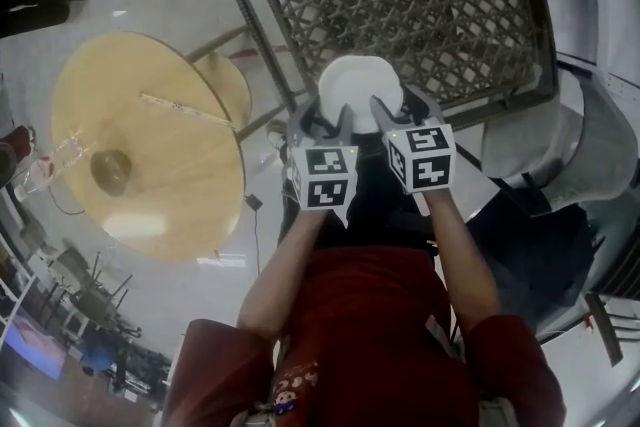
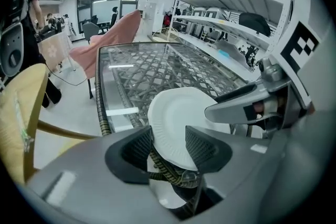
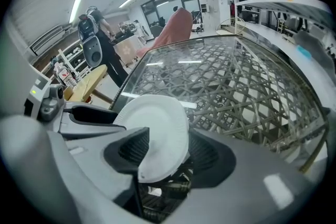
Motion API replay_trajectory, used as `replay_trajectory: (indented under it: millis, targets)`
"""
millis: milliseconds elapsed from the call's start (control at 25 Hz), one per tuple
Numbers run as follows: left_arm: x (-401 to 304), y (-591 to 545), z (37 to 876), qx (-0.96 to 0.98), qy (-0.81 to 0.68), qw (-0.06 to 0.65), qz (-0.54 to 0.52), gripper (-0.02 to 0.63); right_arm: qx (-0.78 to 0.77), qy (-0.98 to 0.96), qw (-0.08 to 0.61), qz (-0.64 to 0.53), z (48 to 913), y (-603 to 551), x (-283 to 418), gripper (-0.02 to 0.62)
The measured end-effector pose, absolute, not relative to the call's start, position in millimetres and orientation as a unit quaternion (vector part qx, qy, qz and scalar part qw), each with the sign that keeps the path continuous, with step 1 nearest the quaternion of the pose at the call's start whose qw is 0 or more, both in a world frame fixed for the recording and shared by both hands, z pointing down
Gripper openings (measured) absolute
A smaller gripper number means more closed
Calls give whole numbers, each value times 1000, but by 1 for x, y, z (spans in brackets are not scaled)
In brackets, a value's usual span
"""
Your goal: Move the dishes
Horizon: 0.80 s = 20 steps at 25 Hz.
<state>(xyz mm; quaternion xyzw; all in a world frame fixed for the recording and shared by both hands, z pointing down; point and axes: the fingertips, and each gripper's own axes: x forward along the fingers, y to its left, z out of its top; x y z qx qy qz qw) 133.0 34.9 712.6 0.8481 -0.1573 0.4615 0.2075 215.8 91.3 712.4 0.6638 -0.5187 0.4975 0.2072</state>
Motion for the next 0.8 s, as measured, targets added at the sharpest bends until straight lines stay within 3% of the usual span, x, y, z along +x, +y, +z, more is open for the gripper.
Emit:
replay_trajectory:
  millis: [800]
  targets:
    - [134,33,709,854,-165,203,449,229,680,-509,222,478,709,90,220,233]
